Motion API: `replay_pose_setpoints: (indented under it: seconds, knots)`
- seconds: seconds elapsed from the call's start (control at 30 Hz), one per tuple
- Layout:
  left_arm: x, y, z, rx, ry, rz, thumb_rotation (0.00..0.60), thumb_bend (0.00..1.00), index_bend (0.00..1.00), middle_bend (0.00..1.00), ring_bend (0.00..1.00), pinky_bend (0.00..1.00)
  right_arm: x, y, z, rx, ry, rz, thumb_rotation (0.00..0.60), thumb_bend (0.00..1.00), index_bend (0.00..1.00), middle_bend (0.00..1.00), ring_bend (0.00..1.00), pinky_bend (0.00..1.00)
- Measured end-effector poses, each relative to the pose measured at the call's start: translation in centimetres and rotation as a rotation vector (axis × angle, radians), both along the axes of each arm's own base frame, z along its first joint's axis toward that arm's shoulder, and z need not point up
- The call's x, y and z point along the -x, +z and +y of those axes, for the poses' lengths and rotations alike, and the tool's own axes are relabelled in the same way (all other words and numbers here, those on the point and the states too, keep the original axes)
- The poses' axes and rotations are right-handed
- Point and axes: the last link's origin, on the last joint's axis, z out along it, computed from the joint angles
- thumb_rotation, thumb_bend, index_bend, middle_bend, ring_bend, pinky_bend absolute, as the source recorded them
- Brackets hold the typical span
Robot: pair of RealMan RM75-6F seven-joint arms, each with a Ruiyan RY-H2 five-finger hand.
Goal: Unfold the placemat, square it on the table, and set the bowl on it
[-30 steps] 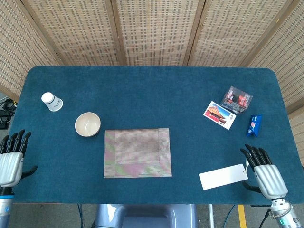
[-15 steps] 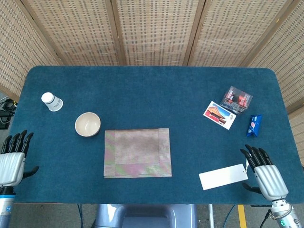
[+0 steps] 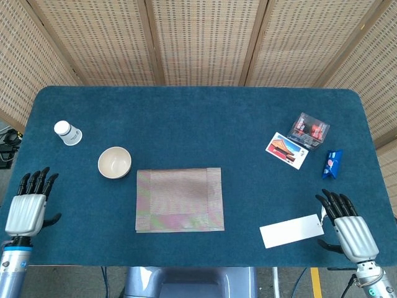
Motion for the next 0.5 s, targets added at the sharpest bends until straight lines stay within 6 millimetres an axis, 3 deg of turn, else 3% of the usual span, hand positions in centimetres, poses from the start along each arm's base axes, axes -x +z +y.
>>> replay_pose_setpoints:
  seconds: [0.27, 0.5]
  knots:
    - [-1.7, -3.4, 5.4, 0.057, -0.004, 0.05, 0.6, 0.17, 0.17, 0.0, 0.0, 0.0, -0.1, 0.5, -0.1, 0.01, -0.005, -0.01, 0.6, 0.08, 0.09, 0.0, 0.0, 0.0]
    - [-2.7, -6.4, 8.4, 0.102, 0.023, 0.096, 0.6, 0.2, 0.22, 0.0, 0.0, 0.0, 0.0, 1.0, -0.2, 0.018, -0.016, -0.029, 0.6, 0.08, 0.09, 0.0, 0.0, 0.0]
